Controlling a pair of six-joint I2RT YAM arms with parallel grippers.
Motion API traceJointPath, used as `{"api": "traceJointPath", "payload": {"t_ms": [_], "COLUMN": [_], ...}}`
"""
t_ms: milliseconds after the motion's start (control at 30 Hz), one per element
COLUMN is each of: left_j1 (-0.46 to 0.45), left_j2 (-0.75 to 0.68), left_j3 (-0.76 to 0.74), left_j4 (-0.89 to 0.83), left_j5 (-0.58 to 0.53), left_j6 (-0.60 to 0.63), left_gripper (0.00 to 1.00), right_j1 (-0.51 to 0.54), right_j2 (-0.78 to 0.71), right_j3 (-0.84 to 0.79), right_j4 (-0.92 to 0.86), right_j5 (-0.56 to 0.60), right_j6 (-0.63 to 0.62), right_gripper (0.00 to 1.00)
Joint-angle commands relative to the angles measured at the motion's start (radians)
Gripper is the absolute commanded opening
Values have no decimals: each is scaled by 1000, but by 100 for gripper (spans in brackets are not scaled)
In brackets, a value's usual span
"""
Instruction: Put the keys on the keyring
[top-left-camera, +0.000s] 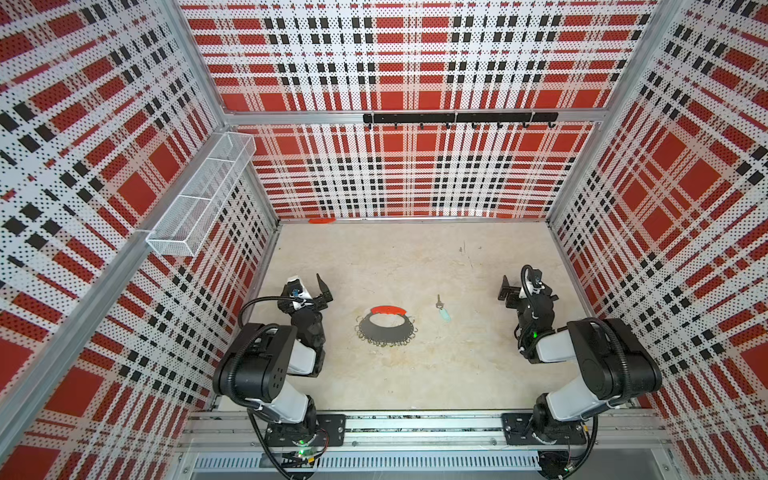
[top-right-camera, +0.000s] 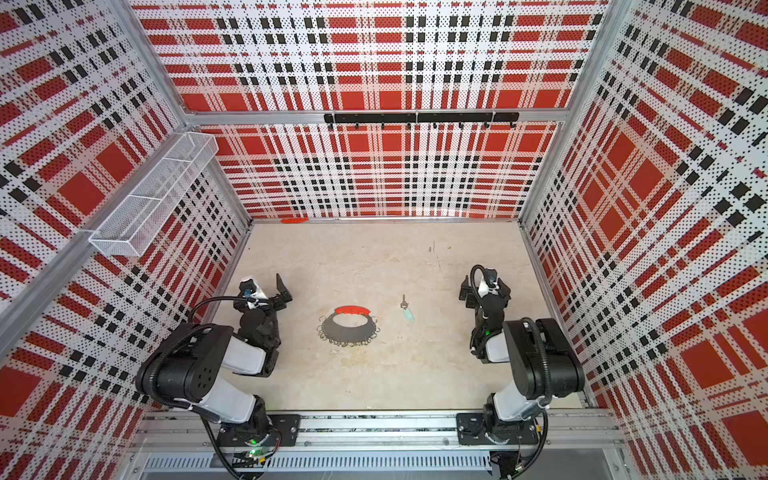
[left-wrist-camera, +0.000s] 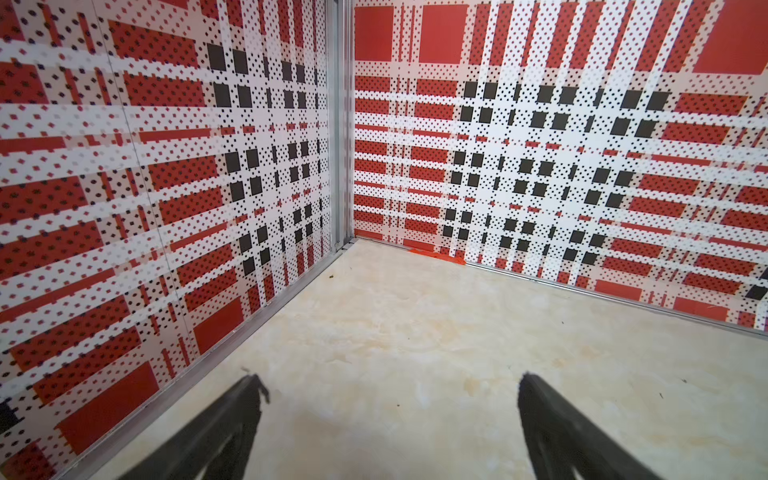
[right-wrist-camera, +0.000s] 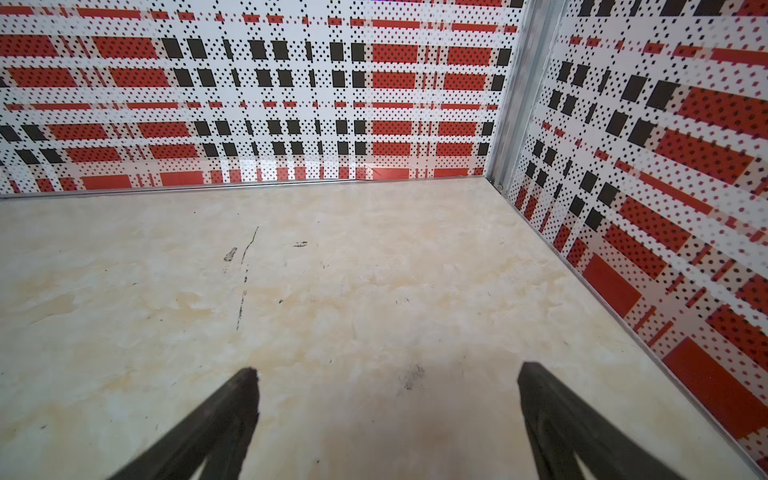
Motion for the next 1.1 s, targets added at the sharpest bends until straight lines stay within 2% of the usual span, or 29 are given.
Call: {"api": "traceJointPath", "payload": {"t_ms": [0, 267, 433, 1067], "left_j1": [5, 6, 60, 54], "left_j2": [7, 7, -2, -3], "left_j3": [6, 6, 23, 26], "left_j4": [13, 12, -40, -46], "left_j5": [5, 5, 118, 121], "left_j6": [2, 3, -34, -23], "left_gripper": [98, 98, 98, 98], "right_j1": [-7, -6, -7, -7], "right_j2": [-3, -2, -3, -4], "right_j3": [3, 4, 3, 4], "right_j4": [18, 17, 17, 15], "right_j5": [-1, -2, -2, -14], "right_j6": [-4, -4, -5, -16], "right_gripper": [100, 100, 100, 100]}}
